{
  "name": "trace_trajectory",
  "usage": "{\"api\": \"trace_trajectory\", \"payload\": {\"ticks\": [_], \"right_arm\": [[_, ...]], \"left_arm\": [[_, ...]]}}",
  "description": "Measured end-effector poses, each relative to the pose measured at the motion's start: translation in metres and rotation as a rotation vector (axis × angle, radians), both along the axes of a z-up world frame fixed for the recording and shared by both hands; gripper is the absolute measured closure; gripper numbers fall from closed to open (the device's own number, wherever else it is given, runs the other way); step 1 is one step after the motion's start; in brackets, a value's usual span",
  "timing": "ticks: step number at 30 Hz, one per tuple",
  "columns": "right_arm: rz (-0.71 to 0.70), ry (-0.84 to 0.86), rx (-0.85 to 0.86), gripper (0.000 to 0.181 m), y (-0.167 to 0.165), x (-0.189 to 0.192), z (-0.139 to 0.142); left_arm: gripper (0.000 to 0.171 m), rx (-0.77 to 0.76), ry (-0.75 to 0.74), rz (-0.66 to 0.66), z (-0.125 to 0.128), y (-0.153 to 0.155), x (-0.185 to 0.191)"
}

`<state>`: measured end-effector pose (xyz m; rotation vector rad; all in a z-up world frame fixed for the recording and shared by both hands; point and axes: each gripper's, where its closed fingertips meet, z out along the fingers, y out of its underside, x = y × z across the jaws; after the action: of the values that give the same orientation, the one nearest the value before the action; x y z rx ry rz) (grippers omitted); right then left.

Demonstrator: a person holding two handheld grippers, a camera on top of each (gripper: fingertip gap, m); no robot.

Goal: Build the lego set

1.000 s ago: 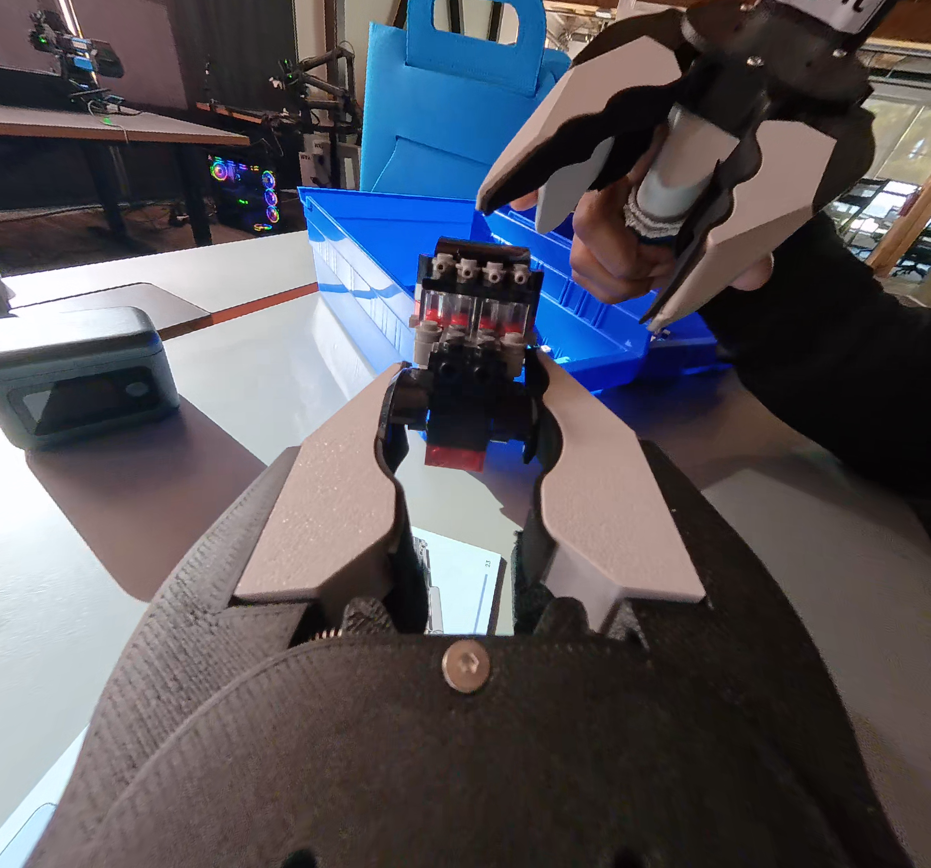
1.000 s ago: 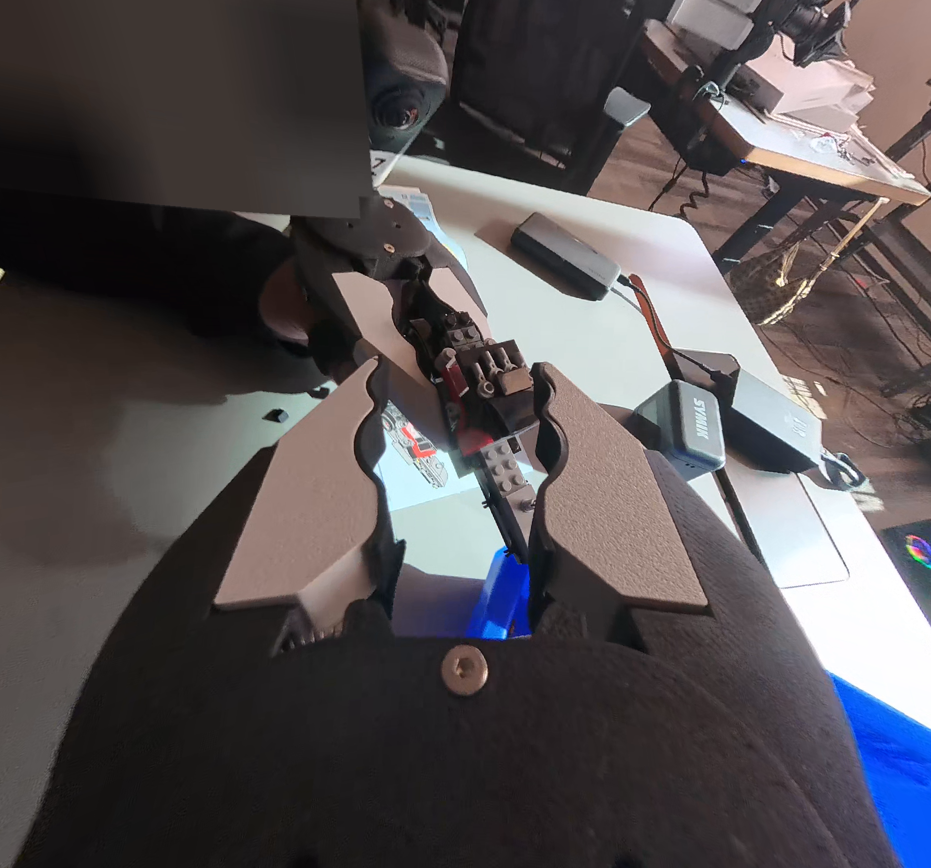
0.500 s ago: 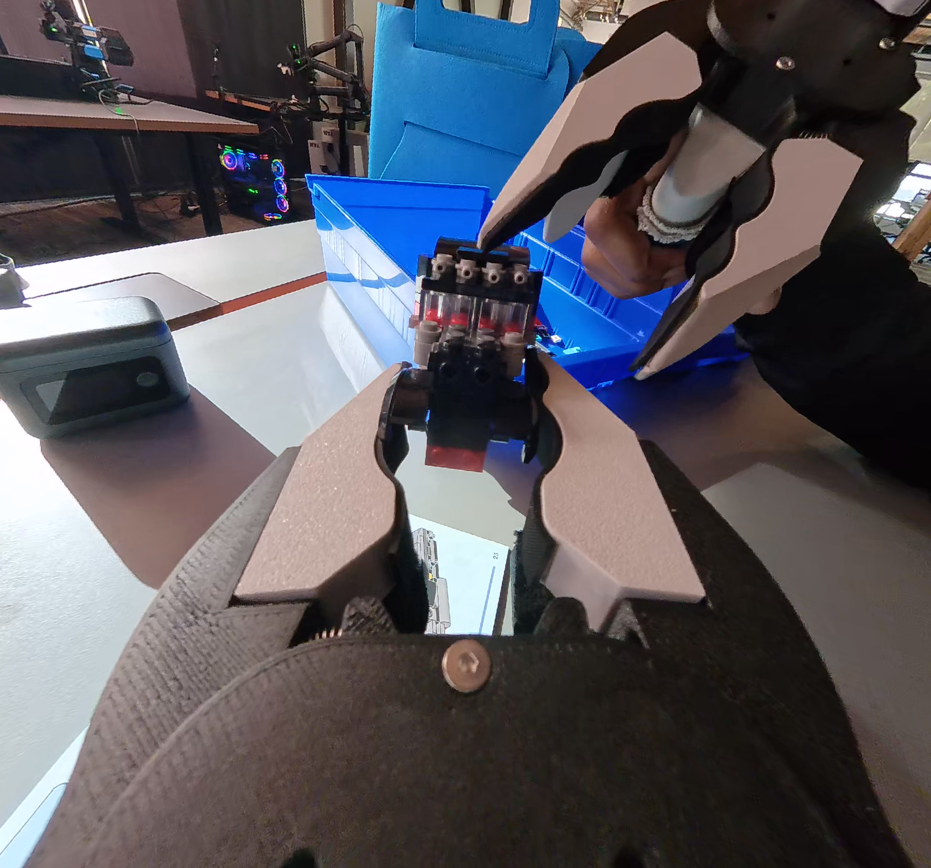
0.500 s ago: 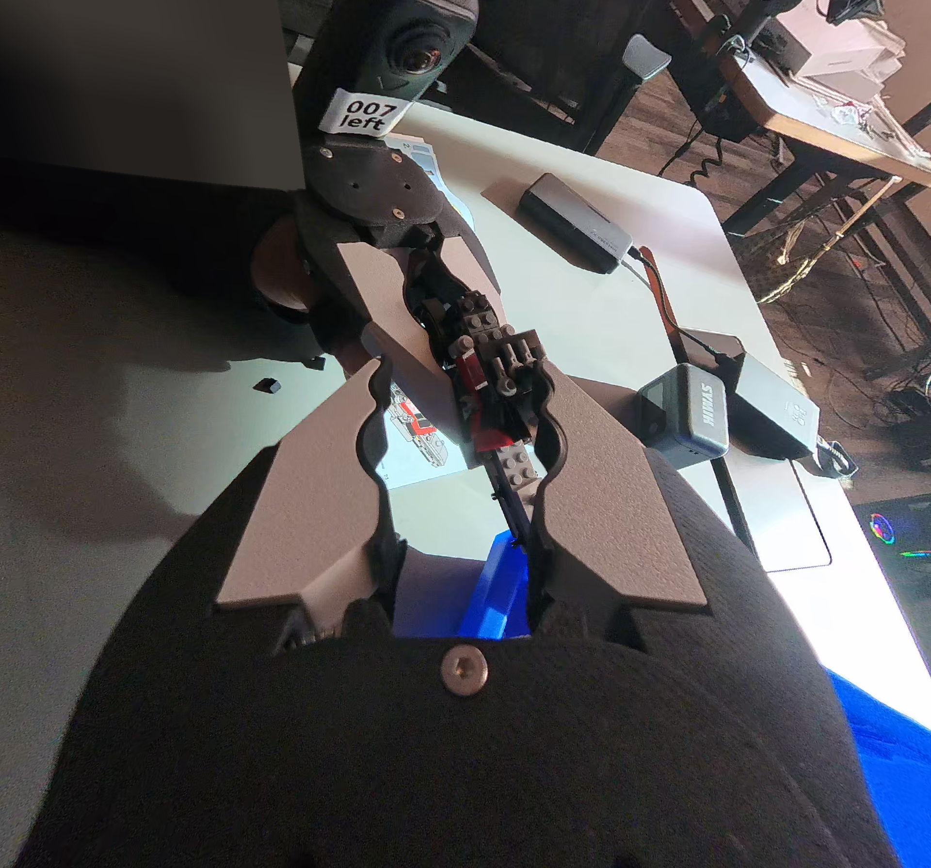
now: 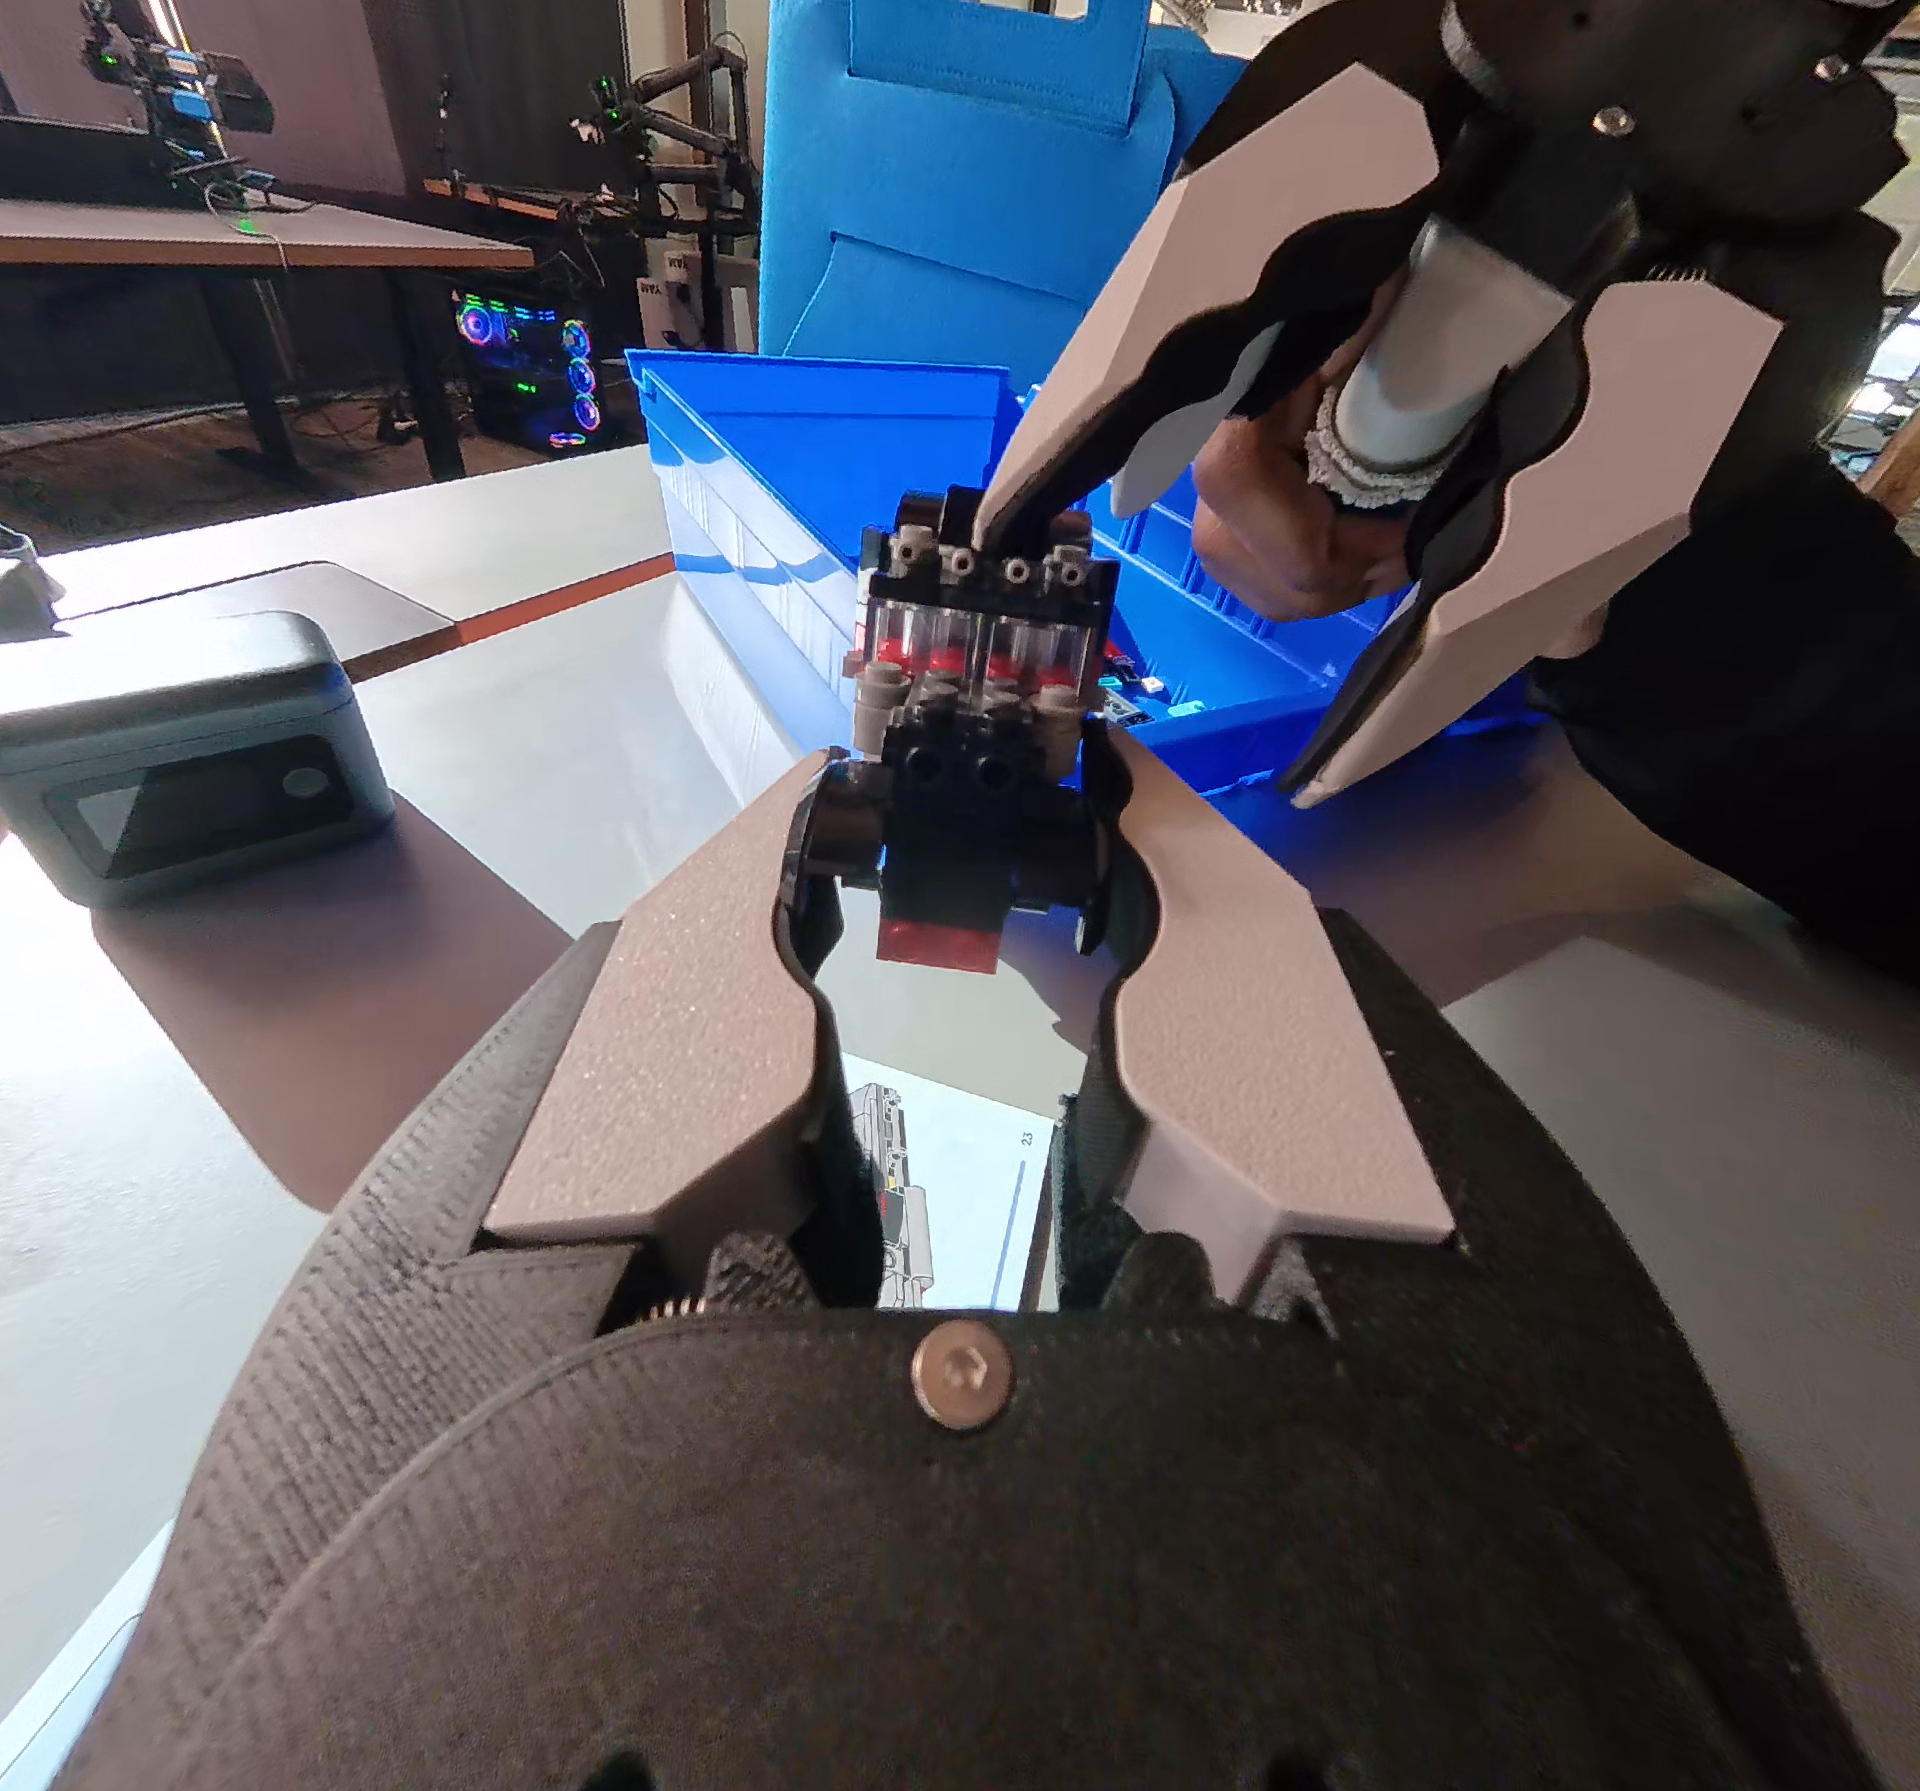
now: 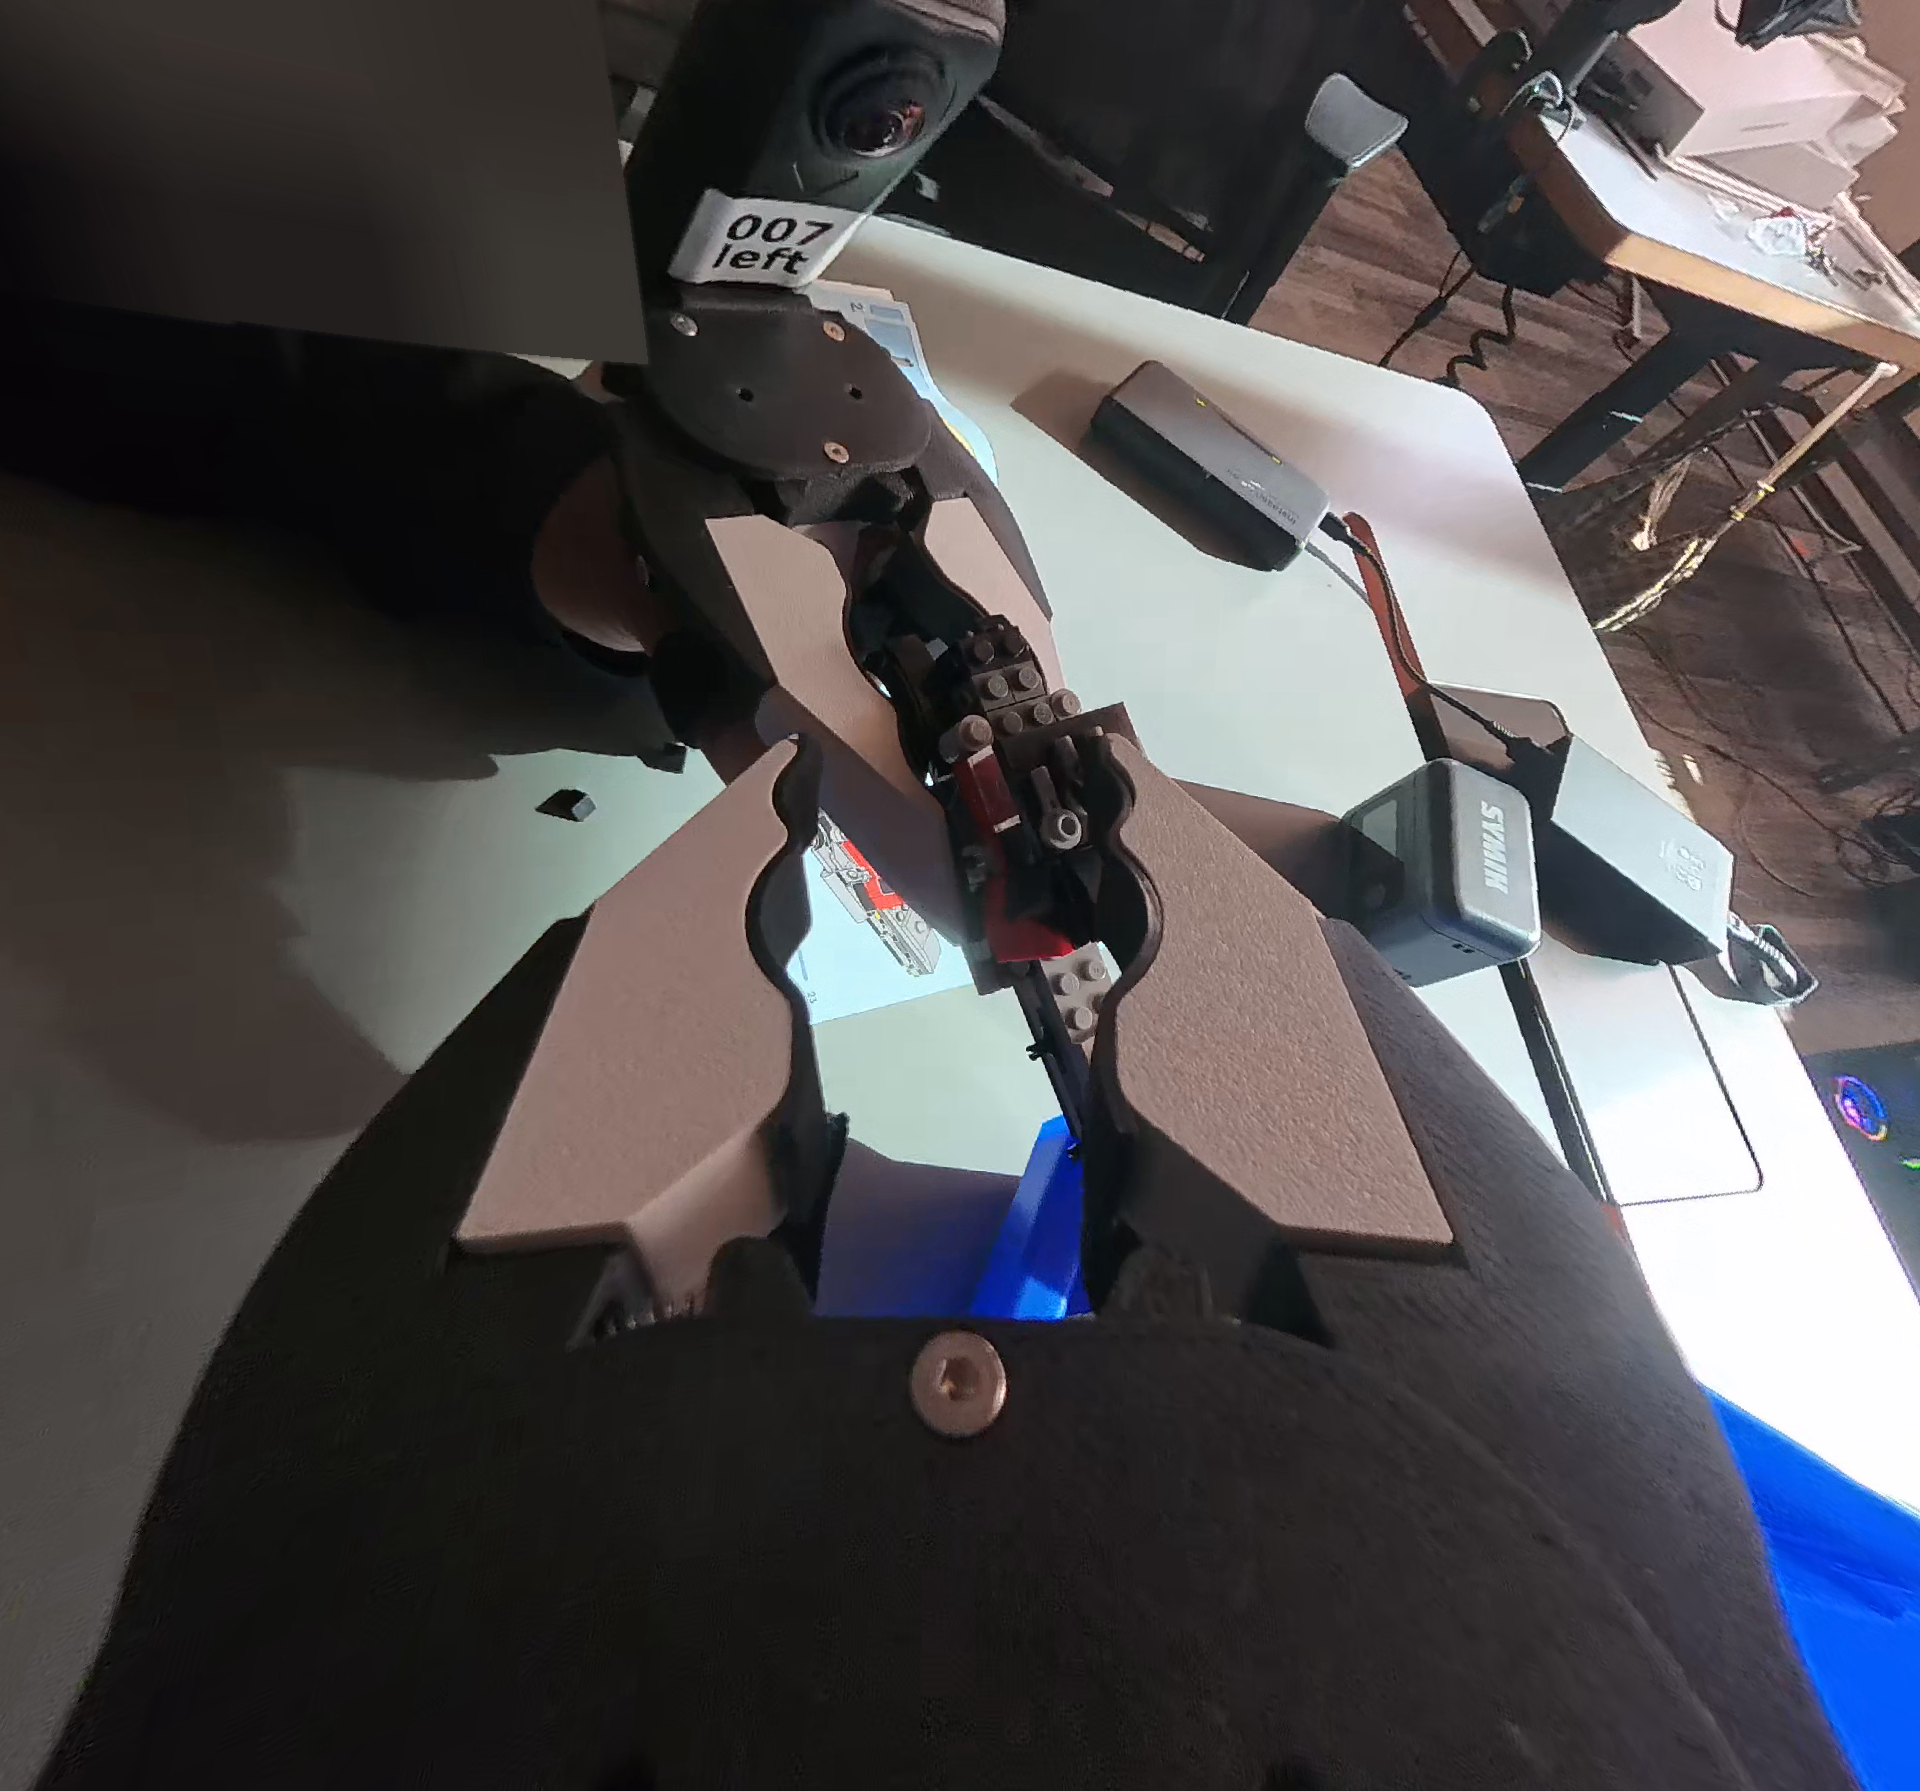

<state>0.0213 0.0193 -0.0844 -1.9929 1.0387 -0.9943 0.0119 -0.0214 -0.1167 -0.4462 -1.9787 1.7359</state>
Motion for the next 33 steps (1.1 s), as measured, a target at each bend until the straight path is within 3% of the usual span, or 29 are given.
{"api": "trace_trajectory", "payload": {"ticks": [33], "right_arm": [[0.056,-0.046,0.063,0.124,0.015,0.001,0.012]], "left_arm": [[0.124,-0.039,0.075,-0.03,0.008,0.002,-0.003]]}}
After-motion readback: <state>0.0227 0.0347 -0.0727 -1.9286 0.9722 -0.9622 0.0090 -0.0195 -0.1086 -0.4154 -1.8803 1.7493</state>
